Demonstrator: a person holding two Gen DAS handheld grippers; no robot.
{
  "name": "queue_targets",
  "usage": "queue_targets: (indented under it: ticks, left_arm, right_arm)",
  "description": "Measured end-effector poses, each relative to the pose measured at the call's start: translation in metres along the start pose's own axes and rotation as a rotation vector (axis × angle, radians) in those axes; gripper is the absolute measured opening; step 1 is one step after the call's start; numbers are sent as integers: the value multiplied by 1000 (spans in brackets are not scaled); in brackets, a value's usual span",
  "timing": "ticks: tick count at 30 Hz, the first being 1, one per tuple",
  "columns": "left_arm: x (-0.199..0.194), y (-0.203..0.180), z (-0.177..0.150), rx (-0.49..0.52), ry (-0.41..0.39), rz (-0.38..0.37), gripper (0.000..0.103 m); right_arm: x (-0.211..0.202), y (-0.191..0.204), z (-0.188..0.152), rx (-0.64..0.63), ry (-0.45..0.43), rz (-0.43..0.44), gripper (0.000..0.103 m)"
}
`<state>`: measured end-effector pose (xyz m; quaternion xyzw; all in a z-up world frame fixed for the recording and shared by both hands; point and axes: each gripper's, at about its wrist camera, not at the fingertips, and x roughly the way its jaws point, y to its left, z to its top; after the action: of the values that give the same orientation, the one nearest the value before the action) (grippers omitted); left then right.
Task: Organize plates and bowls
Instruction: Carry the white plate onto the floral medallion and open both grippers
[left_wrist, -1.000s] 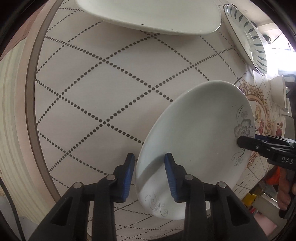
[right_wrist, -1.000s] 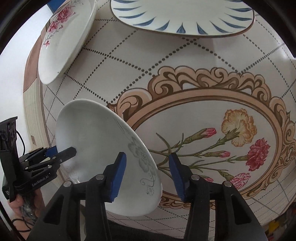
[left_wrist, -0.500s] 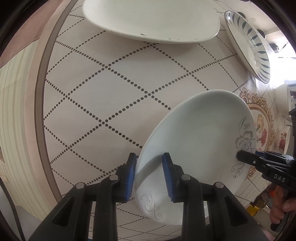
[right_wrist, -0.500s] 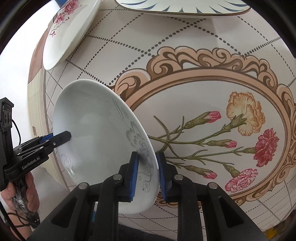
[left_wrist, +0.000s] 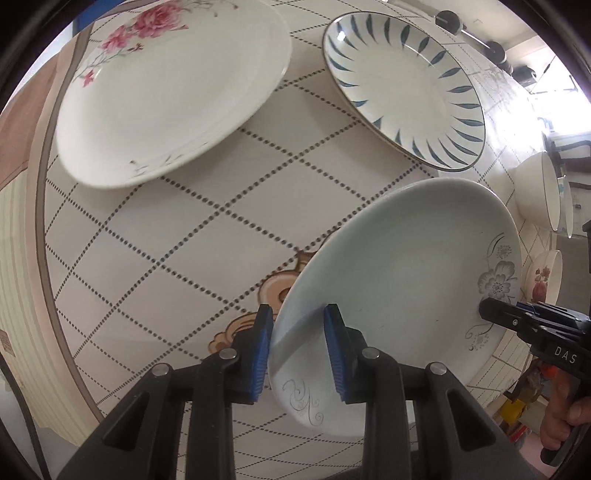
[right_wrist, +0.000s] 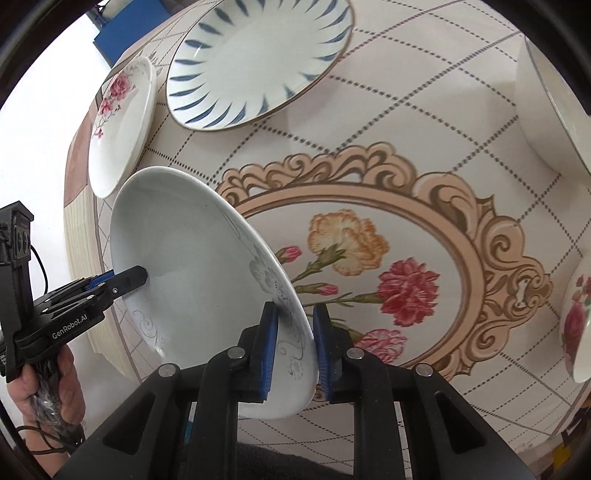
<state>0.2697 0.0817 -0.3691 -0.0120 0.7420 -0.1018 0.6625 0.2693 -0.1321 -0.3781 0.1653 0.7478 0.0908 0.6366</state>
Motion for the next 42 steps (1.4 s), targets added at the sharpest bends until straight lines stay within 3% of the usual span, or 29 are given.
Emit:
queue_targets:
  ticks: [6, 15, 27, 32, 35, 36, 38, 42]
  left_arm:
    - [19, -32, 24, 24, 37, 3, 26]
    - [31, -74, 36, 61, 64, 54, 26]
    - [33, -81, 36, 93, 60, 70, 26]
    - [11, -75, 30, 70, 24, 47, 27]
    - [-25, -60, 26, 39, -51, 6, 28]
    - [-38, -52, 25, 22, -80, -6, 32]
    - [-65, -33, 24, -16, -139, -16, 38]
    - [-109, 20, 29, -138, -266, -45, 56]
  right_arm:
    - [-16, -61, 13, 46, 4, -32, 22]
    - [-21, -112, 19, 94, 41, -40, 22]
    - [-1, -106, 37, 119, 91, -44, 23]
    - [-4, -90, 42, 104, 95, -126, 25]
    - [-21, -71, 41, 78, 37, -187, 42]
    - [-30, -64, 41, 64, 11, -186, 46]
    - [-47, -46, 44, 40, -47, -166, 51]
    - [-81, 9, 65, -30, -178, -80, 79]
